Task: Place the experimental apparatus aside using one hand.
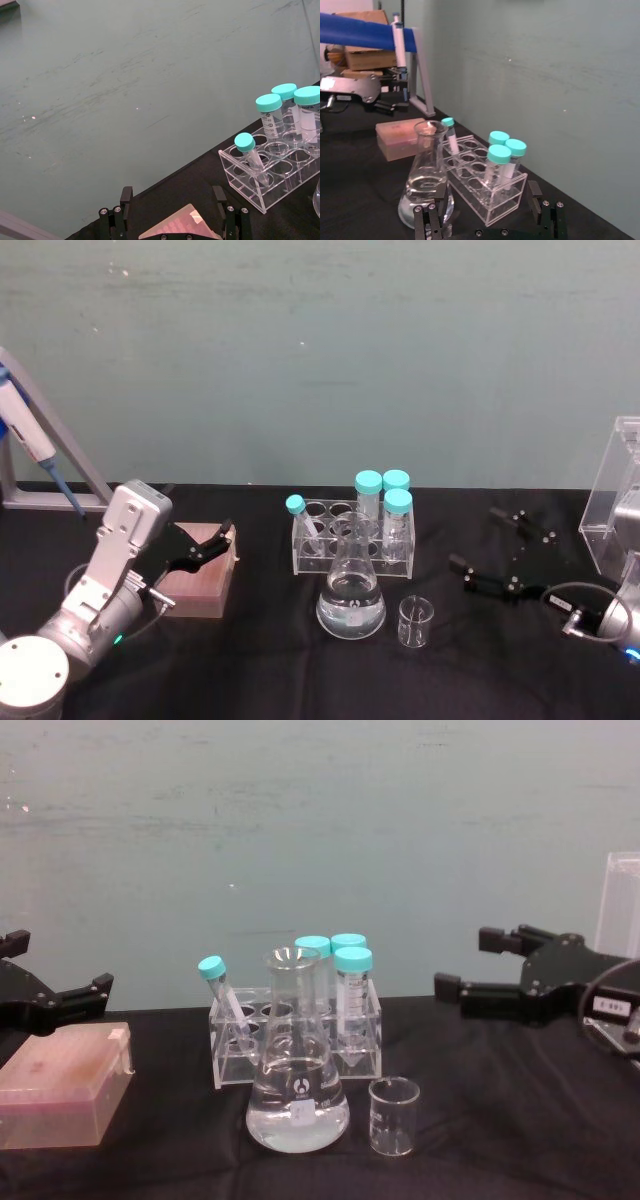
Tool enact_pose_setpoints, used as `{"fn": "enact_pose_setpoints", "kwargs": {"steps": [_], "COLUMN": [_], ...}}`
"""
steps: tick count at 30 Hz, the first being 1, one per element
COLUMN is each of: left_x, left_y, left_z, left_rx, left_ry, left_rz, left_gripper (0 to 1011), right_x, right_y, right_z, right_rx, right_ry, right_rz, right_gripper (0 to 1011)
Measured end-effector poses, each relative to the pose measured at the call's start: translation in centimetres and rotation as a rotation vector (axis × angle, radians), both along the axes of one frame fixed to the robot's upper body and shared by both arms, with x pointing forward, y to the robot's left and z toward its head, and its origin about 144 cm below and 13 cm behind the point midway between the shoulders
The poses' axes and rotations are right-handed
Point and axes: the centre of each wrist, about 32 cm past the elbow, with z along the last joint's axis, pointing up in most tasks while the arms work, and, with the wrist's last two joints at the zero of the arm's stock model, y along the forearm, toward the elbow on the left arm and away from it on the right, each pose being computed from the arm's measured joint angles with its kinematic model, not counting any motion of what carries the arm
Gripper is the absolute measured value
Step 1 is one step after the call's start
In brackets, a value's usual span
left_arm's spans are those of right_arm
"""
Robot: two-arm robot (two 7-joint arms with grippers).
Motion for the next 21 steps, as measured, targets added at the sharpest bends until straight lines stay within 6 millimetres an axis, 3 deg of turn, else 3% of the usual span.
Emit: {"fn": "enact_pose_setpoints", "kwargs": {"steps": [21], "left_x": [0.0], "left_y": [0.0], "left_z": [0.0], "left_rx": [0.000], "left_ry": [0.000], "left_rz": [0.000], "left_gripper": [1000], "right_x": [1.7], "right_y": [1.4], "right_z": [-1.2], "right_rx": [-0.069], "right_ry": [0.089], "right_rz": [0.115], "right_gripper": [1004]}}
